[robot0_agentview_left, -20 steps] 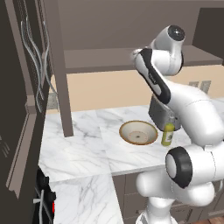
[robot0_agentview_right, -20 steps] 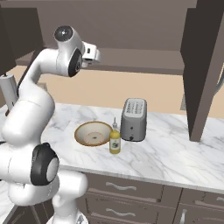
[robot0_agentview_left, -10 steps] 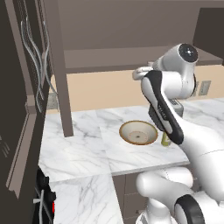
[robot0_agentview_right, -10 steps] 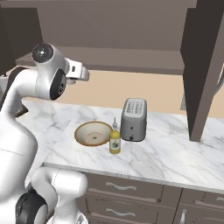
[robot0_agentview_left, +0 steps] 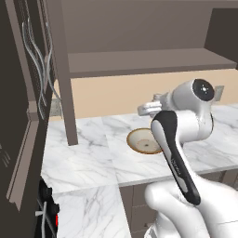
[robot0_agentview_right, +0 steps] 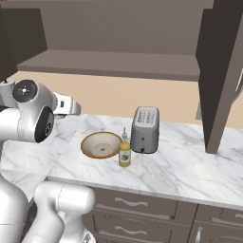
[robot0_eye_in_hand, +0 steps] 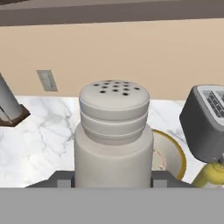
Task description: Retrieve the bottle and the shaker from the cabinet and place them next to the mixing bowl on the counter. Then add garlic from the fridge to the mixing bowl.
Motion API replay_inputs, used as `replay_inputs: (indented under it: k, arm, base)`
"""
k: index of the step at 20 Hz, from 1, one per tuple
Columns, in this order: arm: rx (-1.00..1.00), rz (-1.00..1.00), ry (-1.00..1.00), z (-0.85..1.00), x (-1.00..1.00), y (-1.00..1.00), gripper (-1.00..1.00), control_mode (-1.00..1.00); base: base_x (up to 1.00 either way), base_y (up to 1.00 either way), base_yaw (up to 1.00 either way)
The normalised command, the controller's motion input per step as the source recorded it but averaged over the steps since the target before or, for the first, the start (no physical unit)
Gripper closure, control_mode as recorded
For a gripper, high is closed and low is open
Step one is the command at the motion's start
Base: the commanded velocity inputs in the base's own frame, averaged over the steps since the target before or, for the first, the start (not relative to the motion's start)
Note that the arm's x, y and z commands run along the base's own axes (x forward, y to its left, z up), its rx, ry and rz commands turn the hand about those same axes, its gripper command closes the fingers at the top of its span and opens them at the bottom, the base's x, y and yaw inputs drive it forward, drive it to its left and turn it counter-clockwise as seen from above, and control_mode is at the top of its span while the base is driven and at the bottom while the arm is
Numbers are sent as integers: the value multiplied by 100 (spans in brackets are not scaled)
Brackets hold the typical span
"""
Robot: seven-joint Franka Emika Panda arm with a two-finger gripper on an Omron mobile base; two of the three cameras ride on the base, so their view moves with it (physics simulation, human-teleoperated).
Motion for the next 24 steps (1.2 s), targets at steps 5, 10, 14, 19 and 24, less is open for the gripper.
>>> replay_inputs:
  k: [5,10,14,19,24]
  arm:
    - [0,10,3,-60,-33,1,100,-100]
    - [0,7,0,-68,-4,-33,100,-100]
    - [0,4,-1,-83,-29,-55,100,-100]
    - [0,7,-6,-50,-31,-62,100,-100]
    - [0,17,-5,-24,-16,-54,100,-100]
  base:
    - [0,0,0]
    - [0,0,0]
    - [0,0,0]
    - [0,0,0]
    - [0,0,0]
